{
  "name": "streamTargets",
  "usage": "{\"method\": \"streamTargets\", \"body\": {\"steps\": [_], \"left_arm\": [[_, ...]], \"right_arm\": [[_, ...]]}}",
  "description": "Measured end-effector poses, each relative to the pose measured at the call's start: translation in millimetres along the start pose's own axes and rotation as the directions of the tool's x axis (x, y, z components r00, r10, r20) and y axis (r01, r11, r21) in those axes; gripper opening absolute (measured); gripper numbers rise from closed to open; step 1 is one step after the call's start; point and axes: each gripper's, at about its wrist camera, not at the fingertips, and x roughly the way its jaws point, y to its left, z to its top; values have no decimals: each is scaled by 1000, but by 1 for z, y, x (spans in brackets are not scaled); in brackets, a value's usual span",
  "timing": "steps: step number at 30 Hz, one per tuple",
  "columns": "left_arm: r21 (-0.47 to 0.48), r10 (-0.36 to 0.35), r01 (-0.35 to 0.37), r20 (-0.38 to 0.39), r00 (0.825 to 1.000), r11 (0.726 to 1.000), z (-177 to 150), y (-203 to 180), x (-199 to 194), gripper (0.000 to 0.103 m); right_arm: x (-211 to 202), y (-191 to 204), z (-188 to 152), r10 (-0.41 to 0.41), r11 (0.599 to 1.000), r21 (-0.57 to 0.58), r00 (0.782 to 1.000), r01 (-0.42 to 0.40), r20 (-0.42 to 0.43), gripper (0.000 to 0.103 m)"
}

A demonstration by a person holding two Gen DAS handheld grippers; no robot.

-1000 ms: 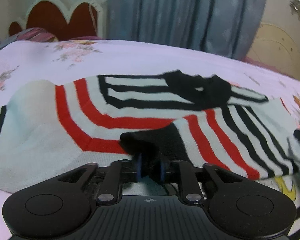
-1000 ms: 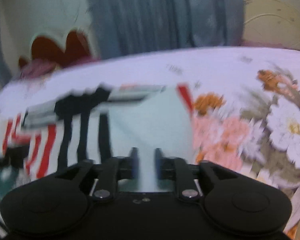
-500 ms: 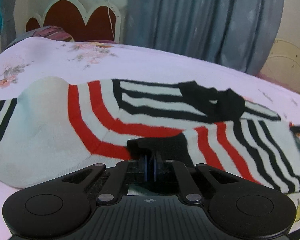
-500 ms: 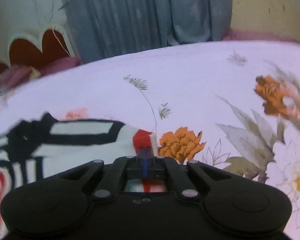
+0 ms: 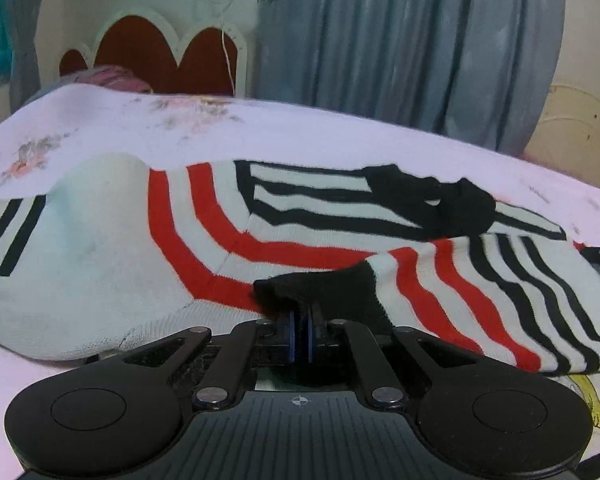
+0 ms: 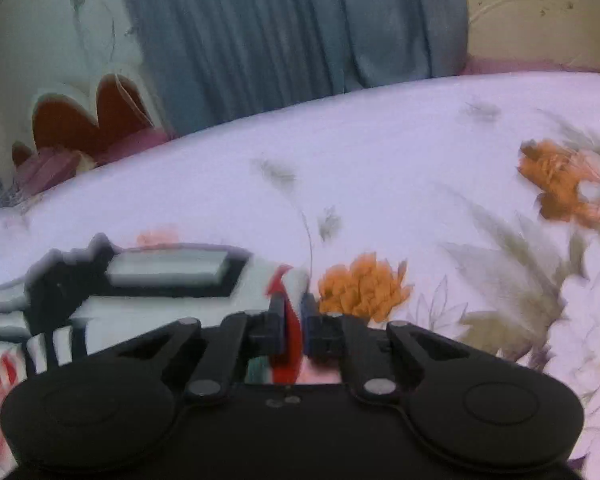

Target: Fold small clothes

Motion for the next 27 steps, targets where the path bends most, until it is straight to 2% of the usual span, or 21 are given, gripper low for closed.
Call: {"method": "streamTargets", "body": {"steps": [1,3,4,5,6,7,8,10,12,15,17,20,21,22,23,24,25,27], "left_arm": [[0,-1,1,-11,1000,1000,3,0,1,5],[-5,-17,17,-26,1000,1000,7,3,2,9],[-15,-17,16,-31,999,1000,9,6,0,24],[-22,7,-8,-25,1000,1000,11,11,-5,56],[-18,60,-60,8,998,998,10,14,-14,66],[-6,113,-113,57,992,994,10,14,-24,69],[-1,129,-129,79,989,992,13,9,-31,68],[24,53,-56,104,993,998,22,-12,-37,68],[114,-31,17,123,992,993,30,-54,-30,68],[184,-122,113,42,992,977,39,-110,2,69],[223,-118,112,14,993,968,39,-132,22,69],[238,-49,60,-51,997,969,34,-127,47,69],[229,-39,49,-47,998,972,33,-118,46,69],[212,-11,18,-33,999,977,31,-104,44,69],[197,22,-14,-35,999,980,29,-92,42,73],[172,24,-17,-43,999,985,29,-81,42,78],[127,16,-9,-53,998,992,28,-70,43,81],[108,3,3,-55,999,994,28,-66,44,82]], "right_arm": [[-2,0,2,1,1000,8,1000,-1,-5,9],[-6,1,6,-23,1000,7,1000,23,3,23],[-12,2,7,-46,999,1,999,46,21,38],[-19,1,6,-58,998,7,997,58,50,39],[-30,1,5,-45,999,13,995,44,88,38],[-40,1,4,-31,999,16,994,30,104,31],[-46,3,2,-18,1000,9,995,17,100,22],[-51,21,-7,37,997,-69,996,-31,81,22],[-39,47,-19,89,984,-155,996,-83,29,22],[-20,88,-34,150,948,-278,988,-155,-39,21],[-13,106,-36,160,925,-340,985,-171,-62,23],[-8,101,-28,141,917,-369,988,-154,-61,17],[-7,88,-25,71,930,-361,997,-75,-25,14],[-5,71,-19,0,947,-322,1000,3,7,16],[-2,52,-12,-68,963,-258,998,70,18,11],[1,31,-6,-78,978,-195,997,77,-1,4],[2,17,-3,-44,988,-152,999,40,-21,4],[0,19,-2,-33,985,-171,999,27,-31,7]]}}
